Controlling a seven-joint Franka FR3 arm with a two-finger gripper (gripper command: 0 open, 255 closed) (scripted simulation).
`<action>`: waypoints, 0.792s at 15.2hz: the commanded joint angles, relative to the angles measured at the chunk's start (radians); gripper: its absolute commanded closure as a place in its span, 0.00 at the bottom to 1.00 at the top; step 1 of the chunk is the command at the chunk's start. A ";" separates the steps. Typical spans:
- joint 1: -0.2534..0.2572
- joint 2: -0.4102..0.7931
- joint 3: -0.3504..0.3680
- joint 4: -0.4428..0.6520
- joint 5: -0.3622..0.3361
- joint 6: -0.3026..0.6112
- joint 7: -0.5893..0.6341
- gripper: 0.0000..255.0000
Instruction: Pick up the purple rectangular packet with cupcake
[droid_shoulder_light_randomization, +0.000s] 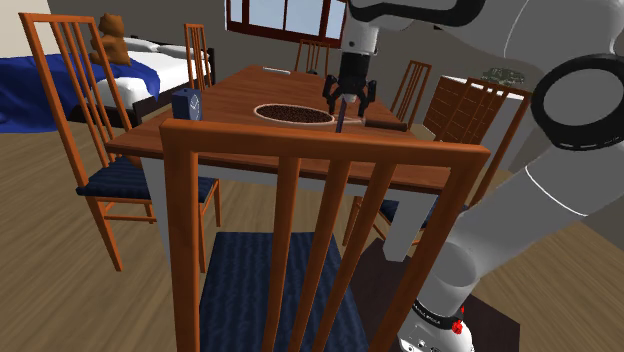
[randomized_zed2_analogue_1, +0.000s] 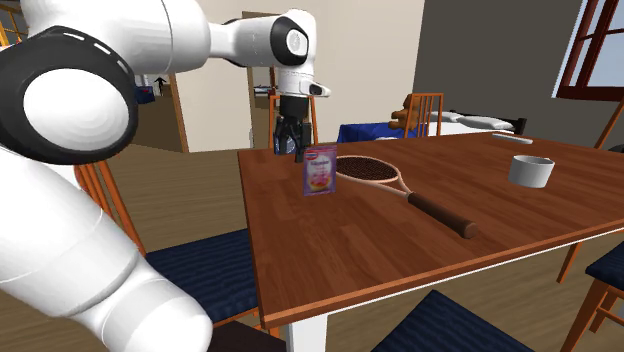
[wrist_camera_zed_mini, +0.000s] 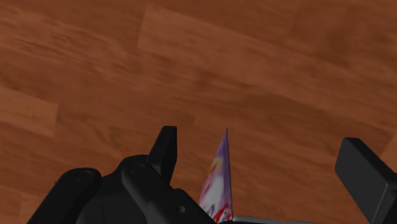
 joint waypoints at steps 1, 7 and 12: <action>-0.021 0.068 -0.011 0.100 0.008 -0.031 0.063 0.00; -0.066 0.196 -0.048 0.287 0.025 -0.085 0.176 0.00; -0.066 0.168 -0.047 0.185 0.022 -0.012 0.172 0.00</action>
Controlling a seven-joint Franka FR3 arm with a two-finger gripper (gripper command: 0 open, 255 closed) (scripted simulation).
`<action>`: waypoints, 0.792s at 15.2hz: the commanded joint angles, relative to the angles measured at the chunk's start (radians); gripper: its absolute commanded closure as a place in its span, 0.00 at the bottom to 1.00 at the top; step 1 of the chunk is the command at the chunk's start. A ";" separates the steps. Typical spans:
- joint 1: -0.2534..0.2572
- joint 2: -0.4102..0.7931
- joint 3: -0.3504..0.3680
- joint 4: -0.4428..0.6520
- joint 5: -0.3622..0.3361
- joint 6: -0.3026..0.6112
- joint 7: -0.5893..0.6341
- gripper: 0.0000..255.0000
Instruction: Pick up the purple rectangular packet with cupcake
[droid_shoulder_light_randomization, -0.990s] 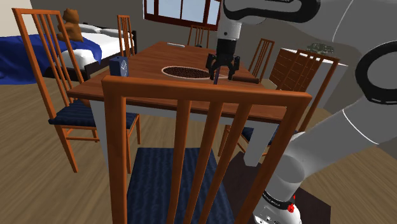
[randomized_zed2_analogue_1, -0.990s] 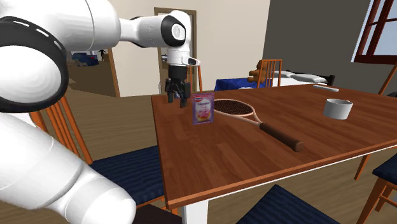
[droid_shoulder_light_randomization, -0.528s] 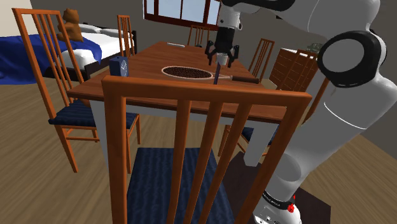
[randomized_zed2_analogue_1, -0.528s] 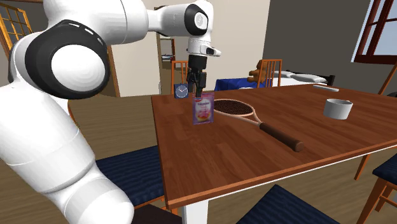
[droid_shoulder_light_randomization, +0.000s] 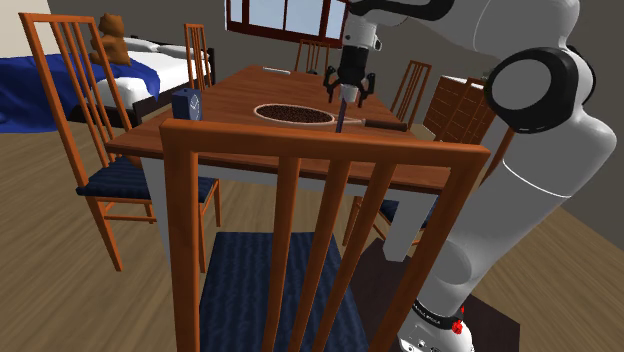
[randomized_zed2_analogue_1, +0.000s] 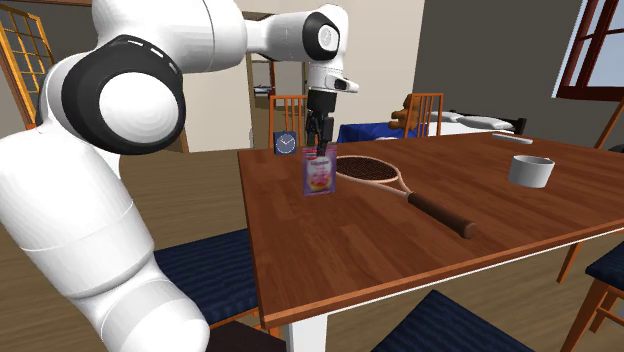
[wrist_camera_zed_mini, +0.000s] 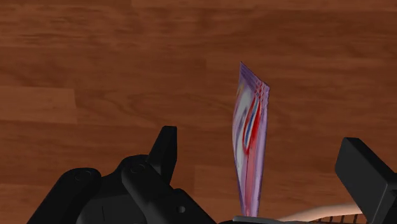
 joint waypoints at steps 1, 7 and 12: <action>0.000 -0.013 0.000 -0.051 -0.001 0.039 -0.003 0.00; 0.000 -0.013 0.000 -0.050 -0.001 0.038 -0.002 1.00; 0.000 -0.013 0.000 -0.050 -0.001 0.037 -0.002 1.00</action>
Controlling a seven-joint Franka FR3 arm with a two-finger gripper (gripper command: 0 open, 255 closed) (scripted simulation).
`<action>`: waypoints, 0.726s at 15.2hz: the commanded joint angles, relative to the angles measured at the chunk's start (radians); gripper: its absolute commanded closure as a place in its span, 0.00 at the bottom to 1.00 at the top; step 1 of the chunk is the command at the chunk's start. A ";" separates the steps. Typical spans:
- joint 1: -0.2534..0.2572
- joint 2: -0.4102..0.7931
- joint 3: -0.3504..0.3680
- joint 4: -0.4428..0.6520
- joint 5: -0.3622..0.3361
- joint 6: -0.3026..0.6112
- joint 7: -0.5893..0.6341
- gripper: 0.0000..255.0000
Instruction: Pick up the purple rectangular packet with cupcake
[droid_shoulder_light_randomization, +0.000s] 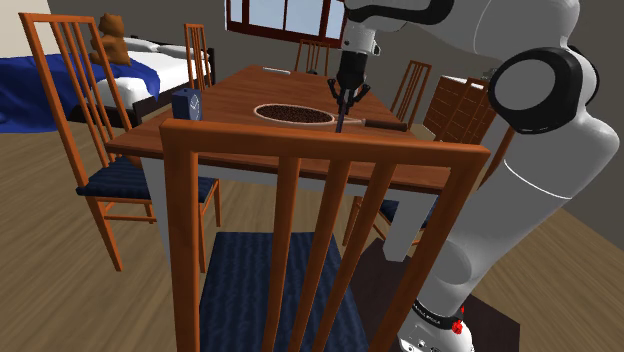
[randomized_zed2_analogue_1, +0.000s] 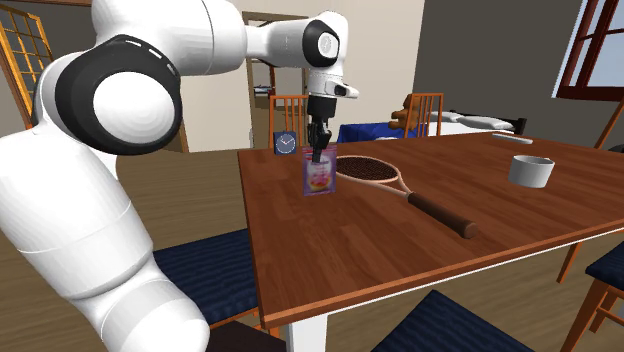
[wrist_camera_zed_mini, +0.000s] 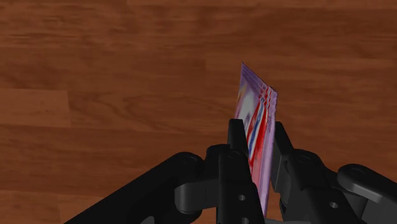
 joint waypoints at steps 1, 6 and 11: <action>0.000 0.000 0.000 -0.002 0.000 0.001 -0.001 1.00; 0.000 0.026 -0.002 0.096 0.002 -0.071 0.003 1.00; -0.001 0.059 -0.003 0.206 0.005 -0.147 0.007 1.00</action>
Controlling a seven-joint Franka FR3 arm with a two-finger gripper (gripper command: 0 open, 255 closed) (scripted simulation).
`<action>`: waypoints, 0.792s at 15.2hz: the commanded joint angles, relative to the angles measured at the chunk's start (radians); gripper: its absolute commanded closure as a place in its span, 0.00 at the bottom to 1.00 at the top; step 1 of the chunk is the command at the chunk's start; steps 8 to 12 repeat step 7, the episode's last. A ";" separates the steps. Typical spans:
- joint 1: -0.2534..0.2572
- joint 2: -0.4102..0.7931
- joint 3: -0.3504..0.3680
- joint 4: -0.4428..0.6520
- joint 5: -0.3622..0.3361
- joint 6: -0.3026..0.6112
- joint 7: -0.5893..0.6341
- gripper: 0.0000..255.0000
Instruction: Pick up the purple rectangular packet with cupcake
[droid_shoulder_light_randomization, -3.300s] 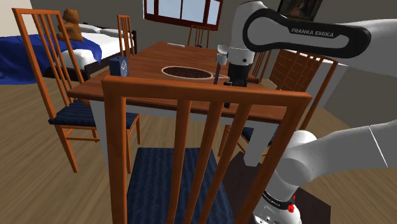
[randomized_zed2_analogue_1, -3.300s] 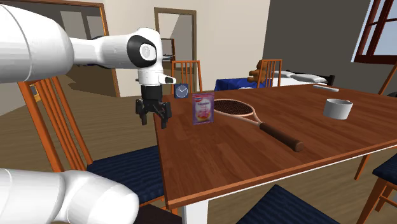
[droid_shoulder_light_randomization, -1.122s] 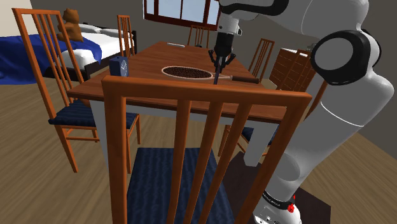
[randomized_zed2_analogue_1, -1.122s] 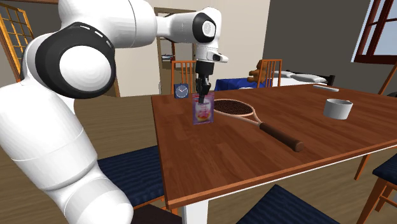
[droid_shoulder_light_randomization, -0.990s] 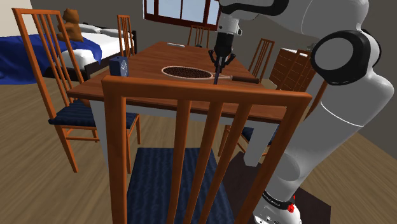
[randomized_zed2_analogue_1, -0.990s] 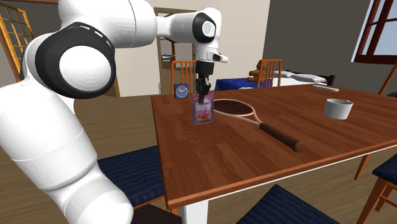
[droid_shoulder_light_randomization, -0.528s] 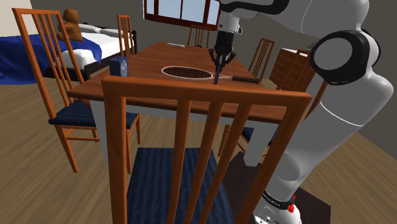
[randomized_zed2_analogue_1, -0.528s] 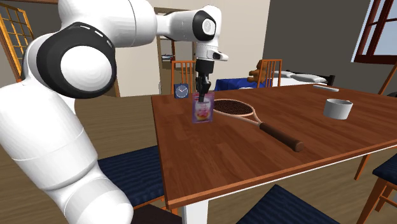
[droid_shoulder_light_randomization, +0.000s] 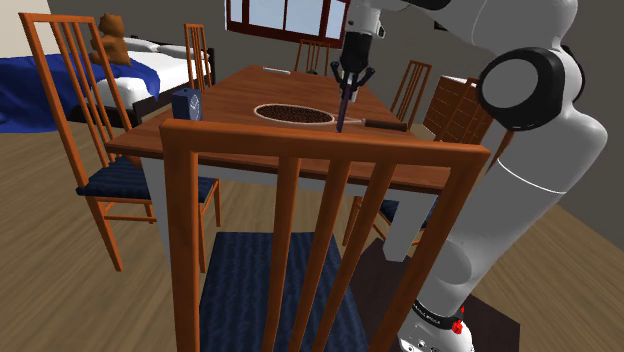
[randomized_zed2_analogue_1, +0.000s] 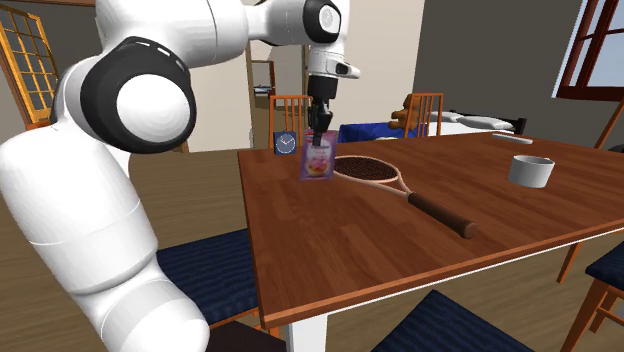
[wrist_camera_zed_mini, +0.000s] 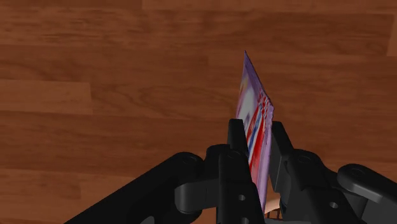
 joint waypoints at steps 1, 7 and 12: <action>0.001 0.013 0.000 0.043 0.002 -0.030 0.003 1.00; 0.000 0.050 -0.001 0.148 0.005 -0.098 0.007 1.00; 0.000 0.050 -0.001 0.148 0.005 -0.098 0.007 1.00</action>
